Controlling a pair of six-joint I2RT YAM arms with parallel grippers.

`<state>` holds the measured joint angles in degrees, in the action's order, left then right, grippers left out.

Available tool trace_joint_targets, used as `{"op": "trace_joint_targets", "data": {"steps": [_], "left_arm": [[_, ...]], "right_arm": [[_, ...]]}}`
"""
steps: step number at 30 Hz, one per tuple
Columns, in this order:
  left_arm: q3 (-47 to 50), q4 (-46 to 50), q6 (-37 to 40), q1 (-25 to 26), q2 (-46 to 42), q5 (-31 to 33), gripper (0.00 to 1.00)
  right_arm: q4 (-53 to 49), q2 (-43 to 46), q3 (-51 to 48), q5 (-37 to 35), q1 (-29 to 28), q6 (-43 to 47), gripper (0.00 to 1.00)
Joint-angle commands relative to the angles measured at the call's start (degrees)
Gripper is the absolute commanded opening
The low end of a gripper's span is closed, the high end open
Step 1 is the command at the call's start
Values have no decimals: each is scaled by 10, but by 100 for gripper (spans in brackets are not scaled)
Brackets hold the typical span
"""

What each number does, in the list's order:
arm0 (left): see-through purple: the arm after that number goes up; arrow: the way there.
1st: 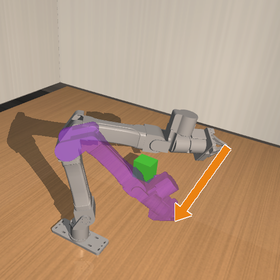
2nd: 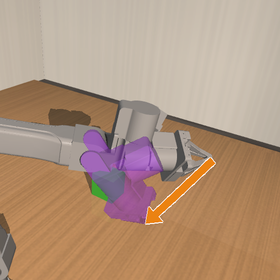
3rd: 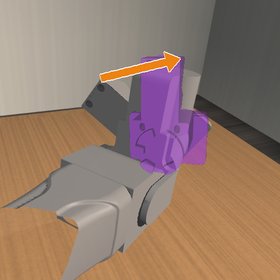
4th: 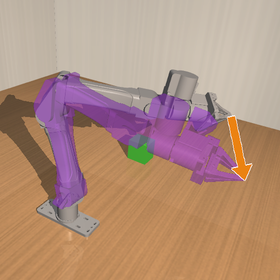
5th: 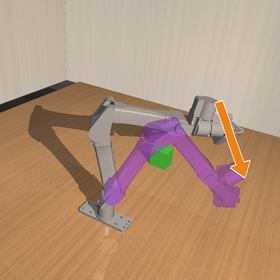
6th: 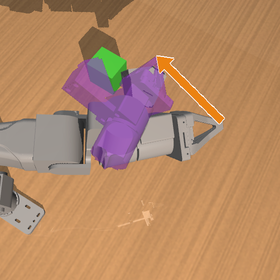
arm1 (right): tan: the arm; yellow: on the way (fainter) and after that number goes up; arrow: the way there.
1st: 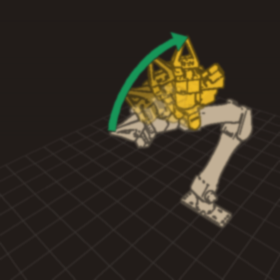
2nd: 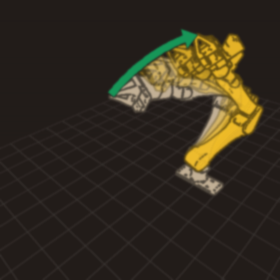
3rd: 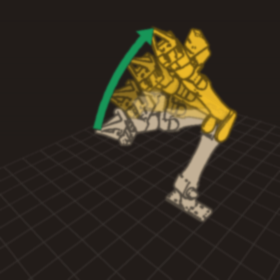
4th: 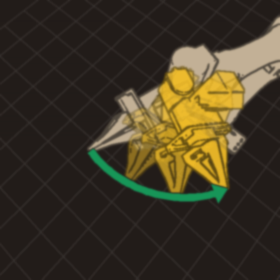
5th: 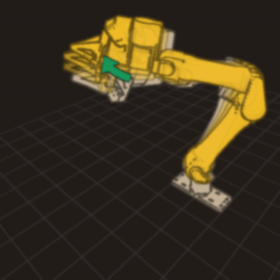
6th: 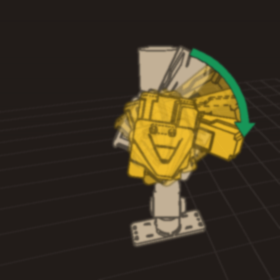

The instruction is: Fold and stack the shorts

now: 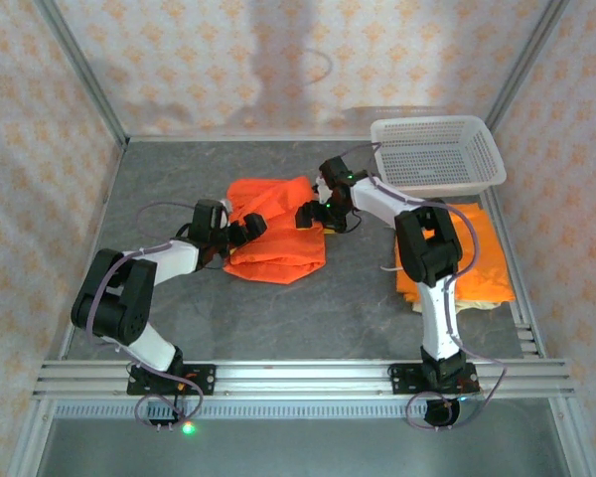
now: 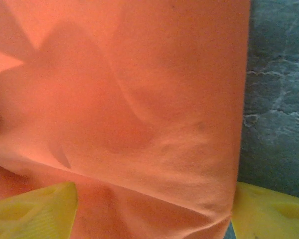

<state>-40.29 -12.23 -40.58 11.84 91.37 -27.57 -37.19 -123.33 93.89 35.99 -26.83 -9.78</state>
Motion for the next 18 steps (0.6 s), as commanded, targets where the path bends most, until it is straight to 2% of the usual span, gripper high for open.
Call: {"op": "trace_joint_targets", "data": {"steps": [1,8,11,14,18], "left_arm": [[29,49,-4,-8,38,29,100],[27,51,-3,-8,41,29,100],[26,48,-4,-8,45,26,100],[26,43,-8,-8,44,24,100],[27,32,-18,-8,36,24,100]], "right_arm": [[14,-22,20,26,2,0,76],[66,-33,12,69,2,-33,69],[83,-38,10,77,1,-49,60],[83,-44,11,62,1,-53,47],[82,-44,6,22,-5,-59,17]]}}
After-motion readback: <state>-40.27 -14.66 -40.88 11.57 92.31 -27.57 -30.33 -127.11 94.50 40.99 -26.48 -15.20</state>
